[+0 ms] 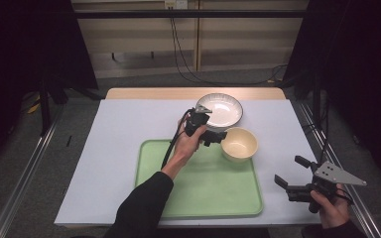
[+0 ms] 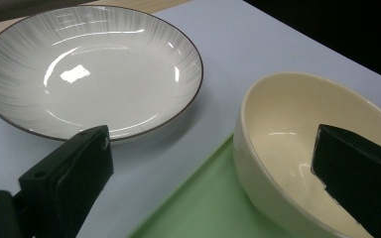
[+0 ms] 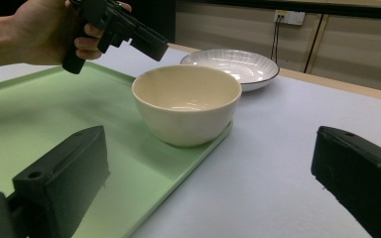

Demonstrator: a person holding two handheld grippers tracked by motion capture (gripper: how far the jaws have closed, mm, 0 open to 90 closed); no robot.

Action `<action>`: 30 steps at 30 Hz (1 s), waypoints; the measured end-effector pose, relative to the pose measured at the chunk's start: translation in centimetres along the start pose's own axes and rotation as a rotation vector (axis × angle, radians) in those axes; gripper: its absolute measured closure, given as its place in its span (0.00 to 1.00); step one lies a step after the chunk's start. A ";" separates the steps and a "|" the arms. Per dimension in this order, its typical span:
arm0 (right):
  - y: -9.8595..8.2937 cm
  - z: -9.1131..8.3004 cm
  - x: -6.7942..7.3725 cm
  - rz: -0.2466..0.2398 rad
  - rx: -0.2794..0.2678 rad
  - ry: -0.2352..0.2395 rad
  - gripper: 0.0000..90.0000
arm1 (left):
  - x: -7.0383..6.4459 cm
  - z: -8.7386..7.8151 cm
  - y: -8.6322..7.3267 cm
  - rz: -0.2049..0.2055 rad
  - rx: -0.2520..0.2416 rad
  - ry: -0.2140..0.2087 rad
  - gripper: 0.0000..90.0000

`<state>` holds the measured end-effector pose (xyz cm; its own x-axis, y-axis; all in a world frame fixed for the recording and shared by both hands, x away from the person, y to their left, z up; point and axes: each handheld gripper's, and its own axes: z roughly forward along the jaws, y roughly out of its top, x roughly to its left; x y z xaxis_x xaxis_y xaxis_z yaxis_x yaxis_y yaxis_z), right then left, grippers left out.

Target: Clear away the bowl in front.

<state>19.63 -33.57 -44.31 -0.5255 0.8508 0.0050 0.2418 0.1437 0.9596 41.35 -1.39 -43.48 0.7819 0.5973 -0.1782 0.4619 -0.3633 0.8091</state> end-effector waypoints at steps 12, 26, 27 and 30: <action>0.0 0.1 0.0 0.000 0.001 -0.003 0.01 | 0.6 -2.9 -1.2 -0.010 -0.022 0.038 0.03; 0.0 0.0 -0.1 0.002 0.006 -0.007 0.01 | 1.3 -7.0 -2.0 0.023 -0.086 0.060 0.03; 0.0 0.0 -0.1 0.002 0.007 -0.002 0.01 | 1.3 -7.3 -2.1 0.032 -0.086 0.078 0.03; 0.0 0.0 -0.2 0.001 0.007 -0.002 0.01 | 1.5 -8.1 -2.4 0.017 -0.103 0.083 0.03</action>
<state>19.74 -33.69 -44.32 -0.5238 0.8518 0.0051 0.2478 0.1466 0.9577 37.96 6.19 -41.14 0.7497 0.6507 -0.1206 0.4003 -0.3007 0.8656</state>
